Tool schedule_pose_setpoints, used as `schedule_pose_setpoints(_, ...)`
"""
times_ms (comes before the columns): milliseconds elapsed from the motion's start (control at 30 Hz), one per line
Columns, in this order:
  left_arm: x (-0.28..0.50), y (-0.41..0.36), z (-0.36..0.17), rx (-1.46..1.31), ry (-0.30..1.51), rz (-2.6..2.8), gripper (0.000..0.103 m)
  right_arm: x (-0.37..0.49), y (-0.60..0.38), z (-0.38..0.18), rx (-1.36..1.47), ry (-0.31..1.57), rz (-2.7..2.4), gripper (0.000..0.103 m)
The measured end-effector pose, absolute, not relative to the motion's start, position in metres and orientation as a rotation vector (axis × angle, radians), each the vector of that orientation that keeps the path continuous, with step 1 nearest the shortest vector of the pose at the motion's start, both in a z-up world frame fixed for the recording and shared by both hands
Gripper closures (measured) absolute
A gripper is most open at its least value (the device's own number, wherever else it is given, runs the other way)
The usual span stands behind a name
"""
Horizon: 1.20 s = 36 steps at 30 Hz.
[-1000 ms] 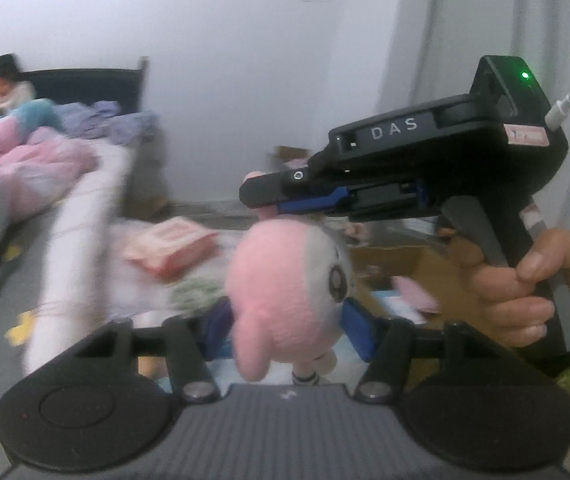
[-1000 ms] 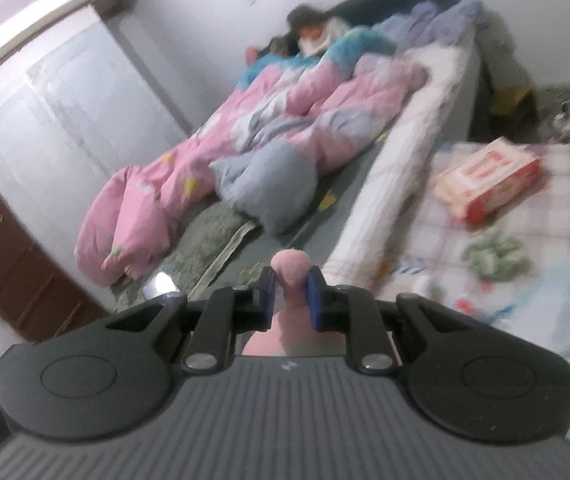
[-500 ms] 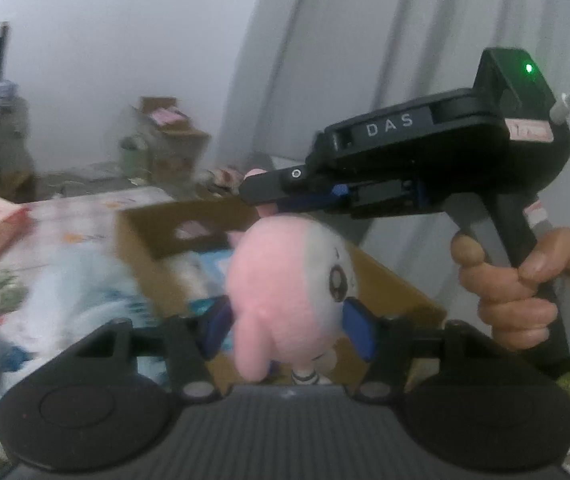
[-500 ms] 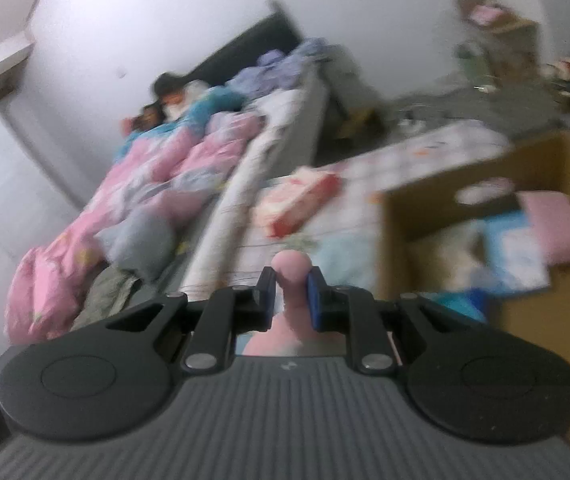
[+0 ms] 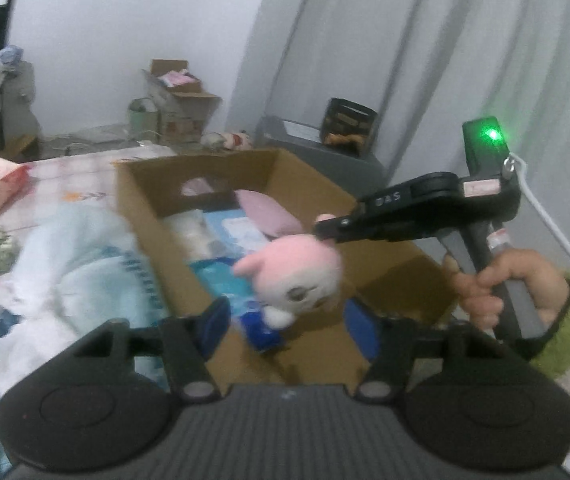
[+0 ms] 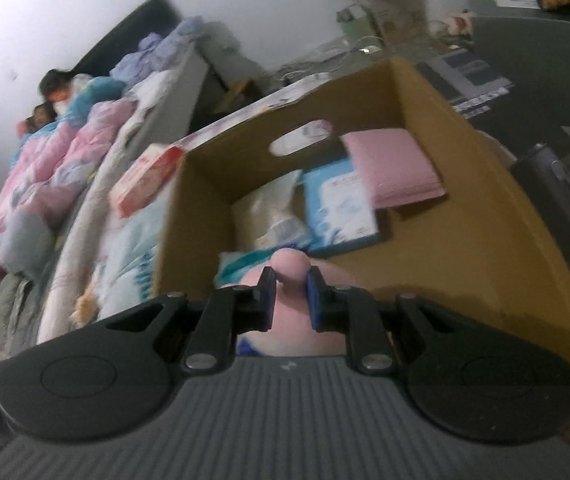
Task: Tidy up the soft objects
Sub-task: 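Lower the pink plush doll into the cardboard box and open grippers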
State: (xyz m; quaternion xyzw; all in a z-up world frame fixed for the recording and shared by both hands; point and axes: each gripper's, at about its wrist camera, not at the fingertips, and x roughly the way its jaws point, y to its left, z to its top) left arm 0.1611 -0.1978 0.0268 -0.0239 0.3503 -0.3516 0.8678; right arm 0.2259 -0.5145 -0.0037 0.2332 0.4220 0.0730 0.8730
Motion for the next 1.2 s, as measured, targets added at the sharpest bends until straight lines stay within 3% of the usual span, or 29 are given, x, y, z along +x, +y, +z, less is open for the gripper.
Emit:
schedule_pose_setpoints(367, 0.145, -0.143, 0.046, -0.104, 0.711, -0.639, 0.038, 0.287, -0.505, -0.027, 0.422, 0.929, 0.081, 0.085)
schedule_pose_setpoints(433, 0.144, -0.139, 0.046, -0.102, 0.708, -0.634, 0.038, 0.296, -0.503, -0.032, 0.417, 0.937, 0.040, 0.078)
schedule_pose_setpoints(500, 0.143, -0.136, 0.047, -0.102, 0.703, -0.629, 0.038, 0.301, -0.505, -0.035, 0.419, 0.945, 0.005, 0.057)
schedule_pose_setpoints(633, 0.142, -0.129, 0.047, -0.107, 0.693, -0.622, 0.037, 0.301, -0.508, -0.034, 0.433, 0.945, -0.024, 0.045)
schedule_pose_setpoints(767, 0.142, -0.121, 0.046, -0.110, 0.682, -0.619, 0.037, 0.288, -0.499, -0.027, 0.419, 0.957, 0.012, 0.021)
schedule_pose_setpoints(967, 0.145, -0.115, 0.043, -0.127, 0.696, -0.617, 0.037, 0.291, -0.477, -0.033, 0.286, 1.005, 0.000, 0.018)
schedule_pose_setpoints(1200, 0.145, -0.106, 0.046, -0.138, 0.683, -0.606, 0.037, 0.310, -0.477, -0.054, 0.331, 1.085, -0.010, 0.017)
